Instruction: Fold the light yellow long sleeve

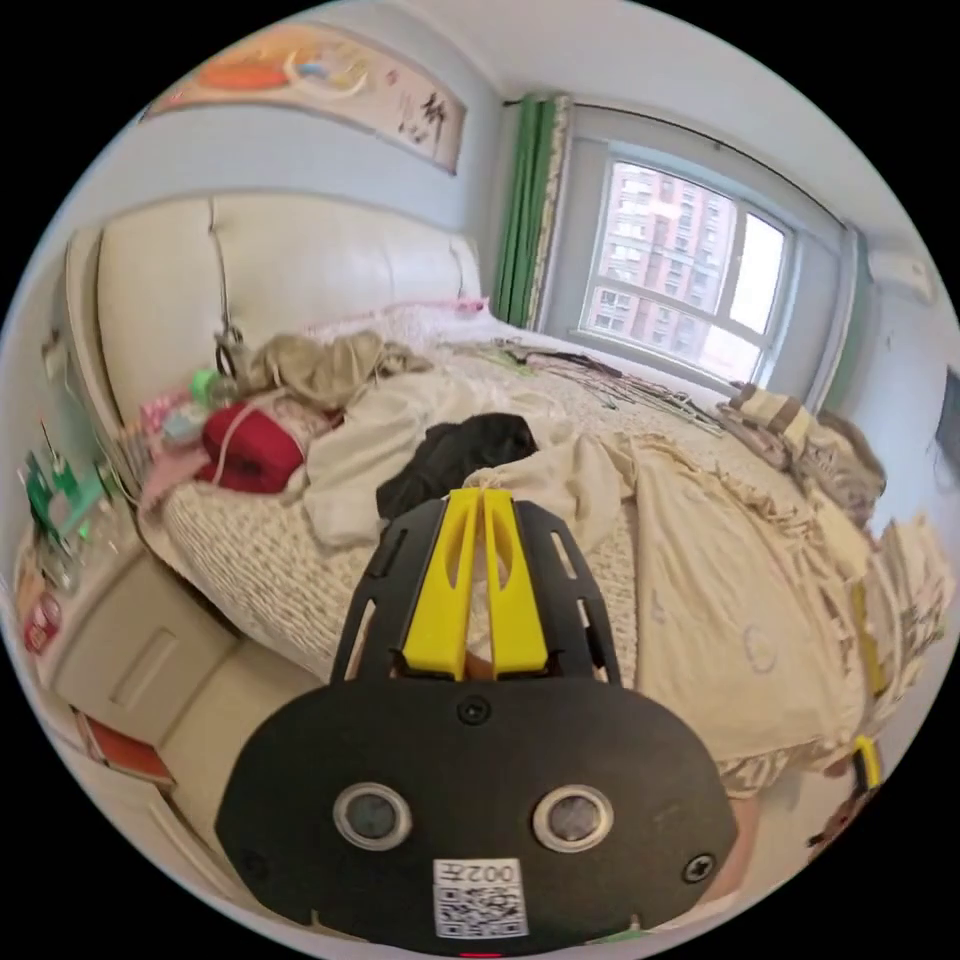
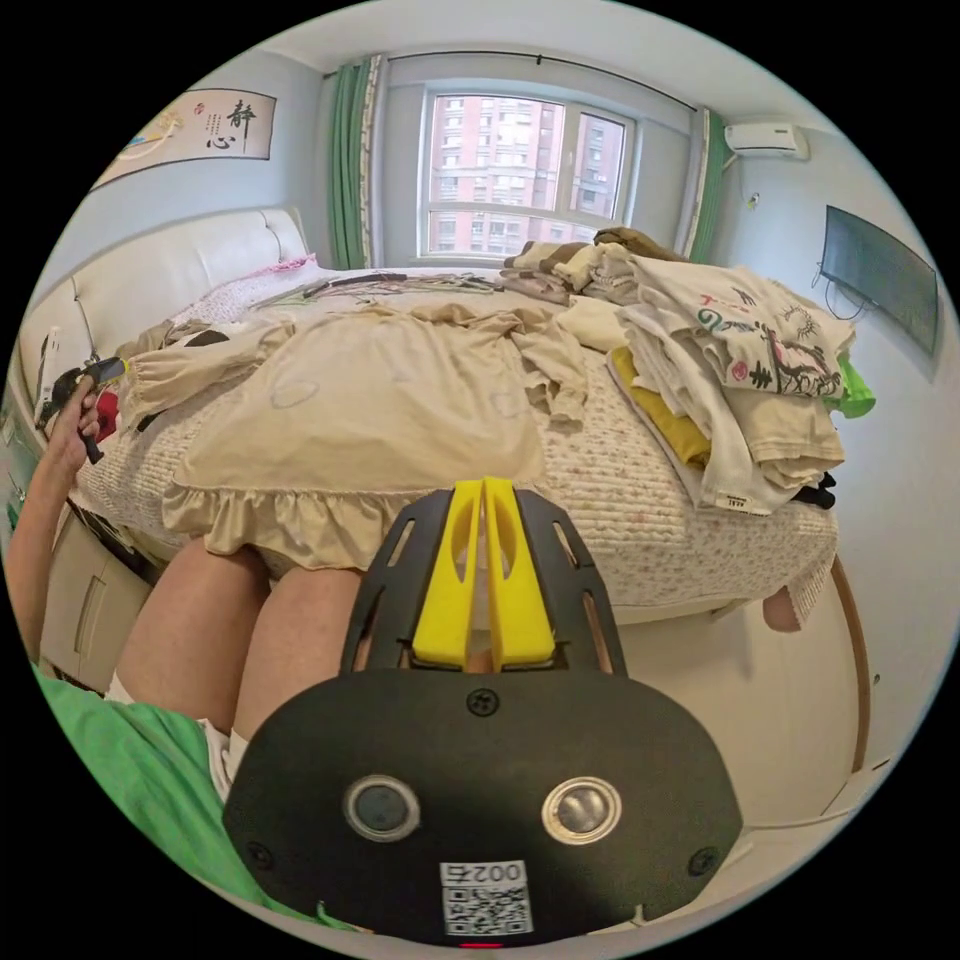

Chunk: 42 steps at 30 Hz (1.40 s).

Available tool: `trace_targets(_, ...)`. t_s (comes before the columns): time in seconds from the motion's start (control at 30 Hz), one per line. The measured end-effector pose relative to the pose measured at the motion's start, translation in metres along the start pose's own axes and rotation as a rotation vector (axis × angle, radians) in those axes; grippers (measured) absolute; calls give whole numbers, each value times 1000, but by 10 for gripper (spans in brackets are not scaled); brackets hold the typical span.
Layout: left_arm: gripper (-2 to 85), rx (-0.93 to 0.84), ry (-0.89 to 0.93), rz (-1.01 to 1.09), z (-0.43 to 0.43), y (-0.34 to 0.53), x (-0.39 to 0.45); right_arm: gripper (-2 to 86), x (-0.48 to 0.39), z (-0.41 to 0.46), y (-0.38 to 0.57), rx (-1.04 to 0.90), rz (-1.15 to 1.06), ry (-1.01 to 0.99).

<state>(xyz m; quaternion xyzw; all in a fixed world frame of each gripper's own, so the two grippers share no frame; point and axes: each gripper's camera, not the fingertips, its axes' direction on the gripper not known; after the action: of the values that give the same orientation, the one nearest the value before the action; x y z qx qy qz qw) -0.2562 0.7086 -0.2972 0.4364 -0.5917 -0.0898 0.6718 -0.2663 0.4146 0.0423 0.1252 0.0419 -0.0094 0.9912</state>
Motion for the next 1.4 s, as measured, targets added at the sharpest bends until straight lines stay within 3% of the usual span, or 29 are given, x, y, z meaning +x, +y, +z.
trace_targets(0.17, -9, -123, 207, -233, 17, -33, -63, -8, 6, 8, 9, -37, 2, -9)
trace_targets(0.3, -9, -133, 293, -268, 14, -76, -77, -8, 27, 14, 16, -62, 55, -41)
trace_targets(0.43, -9, -84, 183, -152, -3, -159, -60, -8, 45, 18, 18, -75, 88, -59)
trace_targets(0.63, -10, 137, -21, -47, -60, -259, -52, -8, 61, 24, 19, -84, 124, -66)
trace_targets(0.73, -10, -33, -121, -81, -24, -280, -78, -8, 60, 29, 18, -94, 132, -97)
trace_targets(0.87, -10, -341, -113, -139, 58, -247, -137, -8, 51, 35, 12, -104, 101, -112)
trace_targets(0.93, -10, -395, -108, -200, 78, -217, -163, -7, 48, 34, 7, -98, 90, -118)
trace_targets(1.07, -10, -320, -126, -314, 77, -148, -202, -6, 51, 27, -4, -73, 66, -97)
trace_targets(1.2, -9, -153, -214, -252, 40, -97, -193, 6, 62, 30, -16, -53, 46, -68)
trace_targets(1.3, -9, -138, 27, -61, 23, -50, -145, 48, 76, 44, -25, -58, 87, -64)
trace_targets(1.37, -8, -210, 350, 142, 17, -3, -85, 80, 85, 56, -31, -74, 137, -65)
trace_targets(1.4, -8, -229, 416, 184, 15, 10, -70, 97, 90, 65, -35, -88, 163, -68)
